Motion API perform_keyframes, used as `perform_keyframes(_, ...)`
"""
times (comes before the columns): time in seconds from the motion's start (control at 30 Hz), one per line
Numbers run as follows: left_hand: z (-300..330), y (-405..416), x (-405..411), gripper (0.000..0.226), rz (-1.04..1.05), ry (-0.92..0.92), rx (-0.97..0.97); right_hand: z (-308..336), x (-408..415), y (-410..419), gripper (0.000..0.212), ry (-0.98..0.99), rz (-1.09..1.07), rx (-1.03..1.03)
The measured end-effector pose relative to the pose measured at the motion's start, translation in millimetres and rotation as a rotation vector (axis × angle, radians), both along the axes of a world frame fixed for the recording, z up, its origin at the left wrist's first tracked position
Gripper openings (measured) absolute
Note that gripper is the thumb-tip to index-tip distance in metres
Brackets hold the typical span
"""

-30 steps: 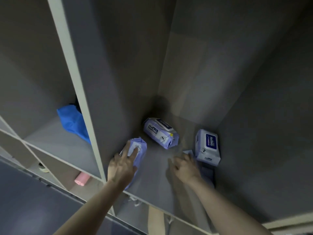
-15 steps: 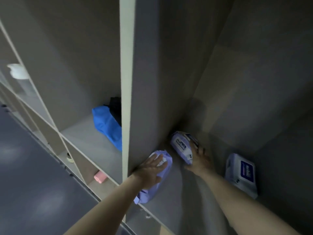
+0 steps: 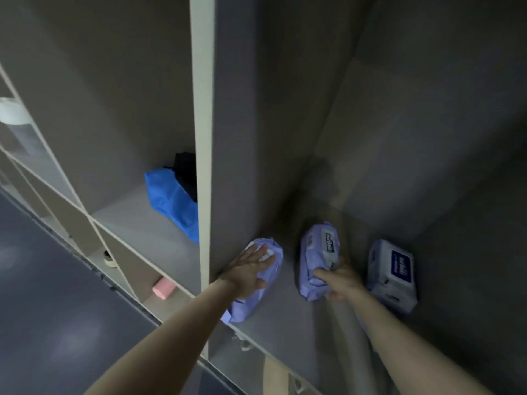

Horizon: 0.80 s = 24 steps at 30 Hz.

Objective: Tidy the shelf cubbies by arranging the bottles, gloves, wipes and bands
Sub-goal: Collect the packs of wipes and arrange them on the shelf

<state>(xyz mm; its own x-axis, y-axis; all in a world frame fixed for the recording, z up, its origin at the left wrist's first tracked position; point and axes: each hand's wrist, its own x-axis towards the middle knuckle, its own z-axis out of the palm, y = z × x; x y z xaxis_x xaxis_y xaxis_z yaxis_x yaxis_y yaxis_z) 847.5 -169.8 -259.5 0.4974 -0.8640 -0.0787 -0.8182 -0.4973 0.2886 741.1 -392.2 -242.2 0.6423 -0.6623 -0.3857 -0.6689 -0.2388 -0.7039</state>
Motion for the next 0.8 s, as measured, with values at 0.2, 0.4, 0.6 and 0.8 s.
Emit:
perform_keyframes(0.2,1.3,-1.7,-3.8,0.069,0.063,0.041,0.030,3.2,-47.3,54.2,0.054,0.051,0.170,-0.191)
perform_keyframes(0.4,10.4,4.1,-11.4,0.071,0.062,0.123,0.135,-7.6,-55.7,89.9,0.101,0.160,0.226,-0.058)
perform_keyframes(0.6,12.7,24.6,-42.4,0.088,0.114,-0.034,0.125,-8.3,-50.0,97.6,0.126,0.174,0.219,-0.042)
perform_keyframes(0.8,20.5,38.3,-46.4,0.087,0.153,0.006,0.000,-7.9,-49.5,94.5,0.107,0.142,0.173,-0.047)
